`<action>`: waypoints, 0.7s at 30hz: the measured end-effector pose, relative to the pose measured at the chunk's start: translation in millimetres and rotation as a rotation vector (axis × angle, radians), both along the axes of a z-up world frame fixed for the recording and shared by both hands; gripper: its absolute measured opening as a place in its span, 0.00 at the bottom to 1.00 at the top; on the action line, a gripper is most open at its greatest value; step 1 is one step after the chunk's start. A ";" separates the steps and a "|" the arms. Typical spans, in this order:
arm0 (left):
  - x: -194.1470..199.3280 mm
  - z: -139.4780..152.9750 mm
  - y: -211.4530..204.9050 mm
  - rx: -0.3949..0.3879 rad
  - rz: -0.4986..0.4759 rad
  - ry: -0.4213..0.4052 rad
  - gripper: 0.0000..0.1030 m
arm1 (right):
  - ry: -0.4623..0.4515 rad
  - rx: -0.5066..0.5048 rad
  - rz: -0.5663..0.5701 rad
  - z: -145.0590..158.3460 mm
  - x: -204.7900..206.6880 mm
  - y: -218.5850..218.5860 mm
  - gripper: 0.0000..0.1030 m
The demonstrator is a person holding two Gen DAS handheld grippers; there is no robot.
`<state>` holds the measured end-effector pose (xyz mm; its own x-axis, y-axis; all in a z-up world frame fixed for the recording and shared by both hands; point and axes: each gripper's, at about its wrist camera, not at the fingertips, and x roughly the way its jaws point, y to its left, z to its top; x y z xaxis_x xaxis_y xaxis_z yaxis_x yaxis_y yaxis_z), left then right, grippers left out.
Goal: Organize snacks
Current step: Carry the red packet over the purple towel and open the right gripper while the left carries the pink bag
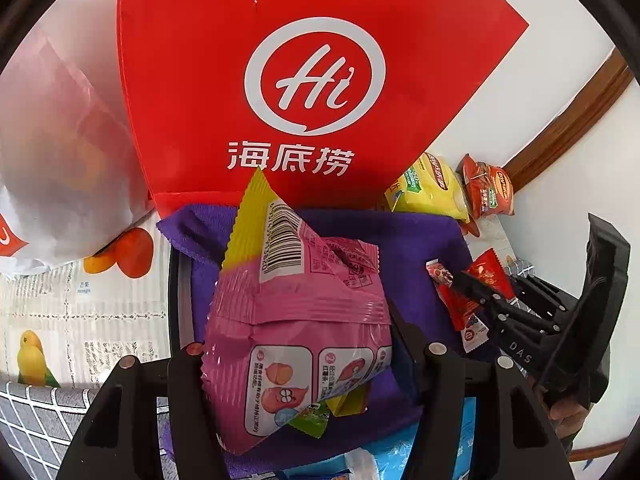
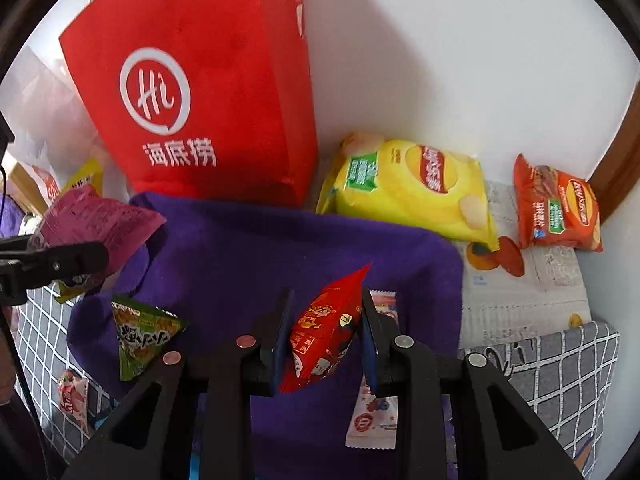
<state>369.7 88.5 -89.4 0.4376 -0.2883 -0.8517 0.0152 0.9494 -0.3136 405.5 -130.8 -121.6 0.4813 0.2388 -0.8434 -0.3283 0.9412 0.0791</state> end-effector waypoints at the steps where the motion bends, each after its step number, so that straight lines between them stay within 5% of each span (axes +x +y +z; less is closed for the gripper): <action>1: 0.4 -0.5 -0.2 0.001 0.000 0.002 0.57 | 0.002 -0.003 0.001 -1.2 -0.3 0.7 0.30; 21: 9.0 -21.2 -20.0 0.005 -0.041 0.063 0.57 | 0.060 -0.031 0.001 -16.9 8.2 1.6 0.30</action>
<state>378.7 68.4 -110.6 0.3715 -0.3005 -0.8785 0.0341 0.9500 -0.3105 413.8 -129.3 -138.5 0.4289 0.2125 -0.8780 -0.3251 0.9431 0.0694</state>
